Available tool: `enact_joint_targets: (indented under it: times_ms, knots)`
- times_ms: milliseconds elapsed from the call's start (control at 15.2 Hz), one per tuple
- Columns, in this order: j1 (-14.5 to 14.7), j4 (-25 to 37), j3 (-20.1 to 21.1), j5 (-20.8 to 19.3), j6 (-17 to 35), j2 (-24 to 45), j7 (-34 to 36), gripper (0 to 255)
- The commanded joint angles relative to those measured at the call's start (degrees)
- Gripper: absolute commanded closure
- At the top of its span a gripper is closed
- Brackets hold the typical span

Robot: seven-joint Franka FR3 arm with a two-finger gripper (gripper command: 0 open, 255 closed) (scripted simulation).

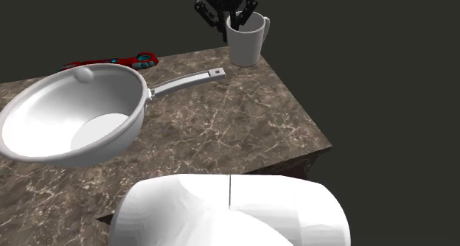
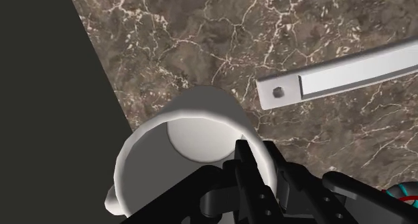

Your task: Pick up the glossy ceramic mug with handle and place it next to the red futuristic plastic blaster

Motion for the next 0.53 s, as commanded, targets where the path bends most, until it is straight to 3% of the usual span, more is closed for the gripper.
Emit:
enact_joint_targets:
  times_ms: [0, 462]
  knots:
    - [0.89, 2.25, 2.31, 0.79, 0.29, 2.67, 2.78, 255]
    - [2.98, 10.88, 9.78, 1.6, 0.9, 12.41, 12.06, 255]
